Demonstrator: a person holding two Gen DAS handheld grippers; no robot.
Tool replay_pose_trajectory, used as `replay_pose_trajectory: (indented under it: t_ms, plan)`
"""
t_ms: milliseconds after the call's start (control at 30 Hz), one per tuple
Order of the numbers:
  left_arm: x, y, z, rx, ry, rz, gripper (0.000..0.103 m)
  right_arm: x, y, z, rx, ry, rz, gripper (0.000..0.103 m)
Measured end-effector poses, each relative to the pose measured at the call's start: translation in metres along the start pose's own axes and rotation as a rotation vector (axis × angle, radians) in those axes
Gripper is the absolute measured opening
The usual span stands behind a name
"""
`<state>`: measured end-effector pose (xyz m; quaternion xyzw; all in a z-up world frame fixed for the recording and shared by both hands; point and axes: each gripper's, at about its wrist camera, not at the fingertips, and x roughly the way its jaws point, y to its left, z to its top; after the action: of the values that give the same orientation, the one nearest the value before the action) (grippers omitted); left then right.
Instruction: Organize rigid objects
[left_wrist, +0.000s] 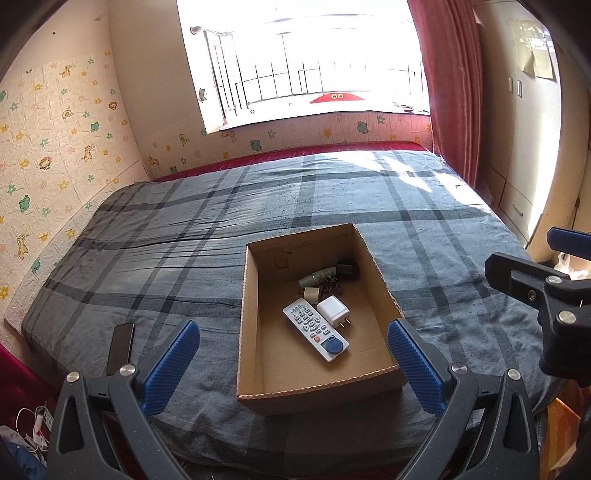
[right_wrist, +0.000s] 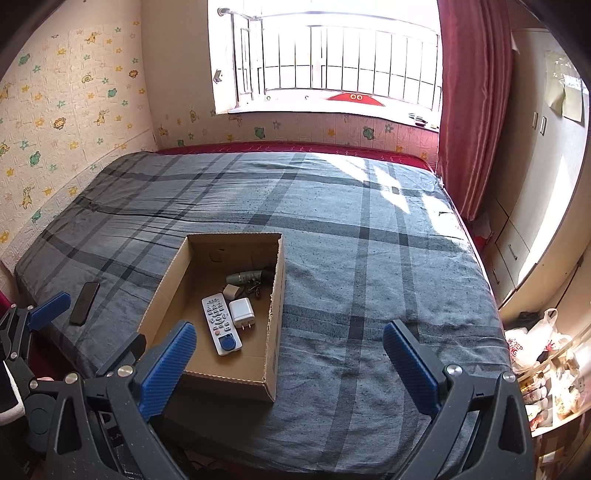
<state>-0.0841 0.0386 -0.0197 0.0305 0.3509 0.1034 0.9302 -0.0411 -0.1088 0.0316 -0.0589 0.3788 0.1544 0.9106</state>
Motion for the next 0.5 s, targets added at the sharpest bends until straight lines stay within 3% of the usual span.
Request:
replay_pose_trajectory:
  t_ms: [500]
  plan:
    - [0.0074, -0.0084, 0.0002, 0.034, 0.006, -0.013, 0.103, 0.0086, -0.0060, -0.0028, 0.012, 0.021, -0.002, 0.103]
